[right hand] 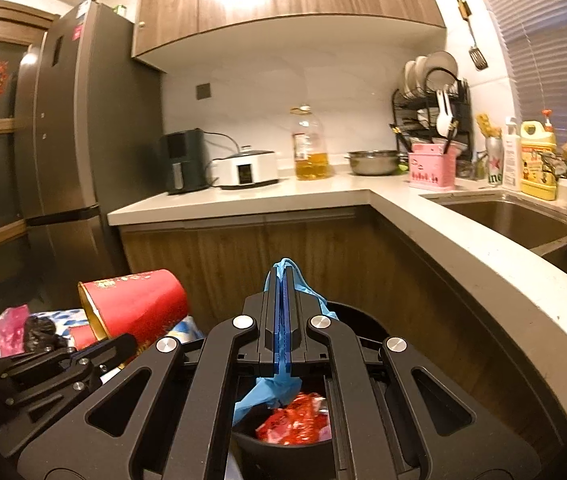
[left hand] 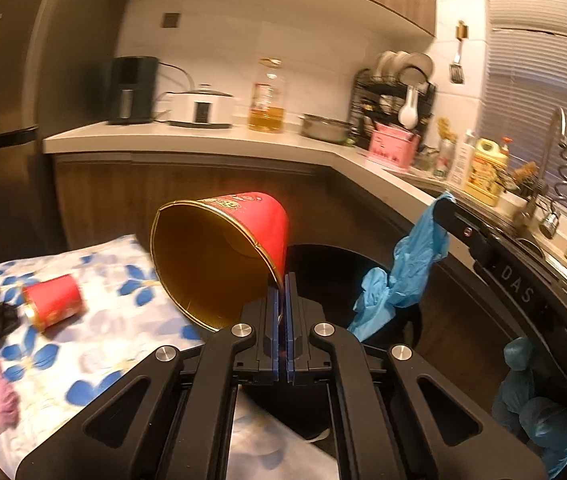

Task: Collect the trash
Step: 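Carry the red cup and blue glove in both grippers over the bin, then open both grippers to drop the cup and glove into the bin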

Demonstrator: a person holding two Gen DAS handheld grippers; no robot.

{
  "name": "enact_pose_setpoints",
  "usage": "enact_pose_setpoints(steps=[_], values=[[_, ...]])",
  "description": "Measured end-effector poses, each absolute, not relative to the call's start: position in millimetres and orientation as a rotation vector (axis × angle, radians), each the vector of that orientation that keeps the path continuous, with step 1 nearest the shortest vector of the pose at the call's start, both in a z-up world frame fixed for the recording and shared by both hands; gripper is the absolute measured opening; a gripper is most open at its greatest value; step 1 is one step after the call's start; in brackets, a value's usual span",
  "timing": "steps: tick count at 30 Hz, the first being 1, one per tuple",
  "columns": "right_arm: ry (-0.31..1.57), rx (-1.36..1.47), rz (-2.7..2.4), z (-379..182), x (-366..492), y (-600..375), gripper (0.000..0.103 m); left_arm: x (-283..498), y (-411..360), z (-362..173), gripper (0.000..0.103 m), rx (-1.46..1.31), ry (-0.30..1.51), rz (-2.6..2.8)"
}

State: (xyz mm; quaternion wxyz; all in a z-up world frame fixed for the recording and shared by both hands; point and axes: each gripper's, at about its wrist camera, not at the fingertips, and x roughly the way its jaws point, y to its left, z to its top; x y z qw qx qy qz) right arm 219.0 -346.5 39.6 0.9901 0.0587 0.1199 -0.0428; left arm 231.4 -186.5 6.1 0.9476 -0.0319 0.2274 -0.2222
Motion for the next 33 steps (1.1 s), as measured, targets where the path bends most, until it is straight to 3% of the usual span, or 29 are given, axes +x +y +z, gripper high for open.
enact_pose_setpoints(steps=[16,17,20,22,24,27,30,33], values=[[0.340,0.121,-0.094,10.9,238.7,-368.7,0.002,255.3,-232.5,-17.8,0.003,-0.015,0.537,-0.566],[0.344,0.123,-0.091,10.0,238.8,-368.8,0.002,255.3,-231.6,-18.4,0.007,-0.016,0.537,-0.562],[0.358,0.124,-0.095,7.2,240.4,-369.0,0.002,255.2,-228.0,-18.3,0.036,-0.035,0.533,-0.556],[0.370,0.128,-0.098,5.1,242.0,-370.4,0.006,253.9,-224.3,-17.4,0.039,-0.044,0.527,-0.547],[0.377,0.128,-0.102,3.3,242.2,-370.7,0.008,251.9,-218.4,-15.5,0.055,-0.050,0.516,-0.522],[0.385,0.131,-0.108,1.2,241.4,-372.1,0.019,248.9,-208.5,-13.9,0.064,-0.073,0.503,-0.499],[0.391,0.136,-0.112,-0.4,238.7,-373.2,0.035,244.9,-195.6,-12.1,0.076,-0.094,0.483,-0.441],[0.395,0.140,-0.118,-2.5,233.8,-372.4,0.051,239.3,-182.6,-10.3,0.082,-0.111,0.474,-0.395]])
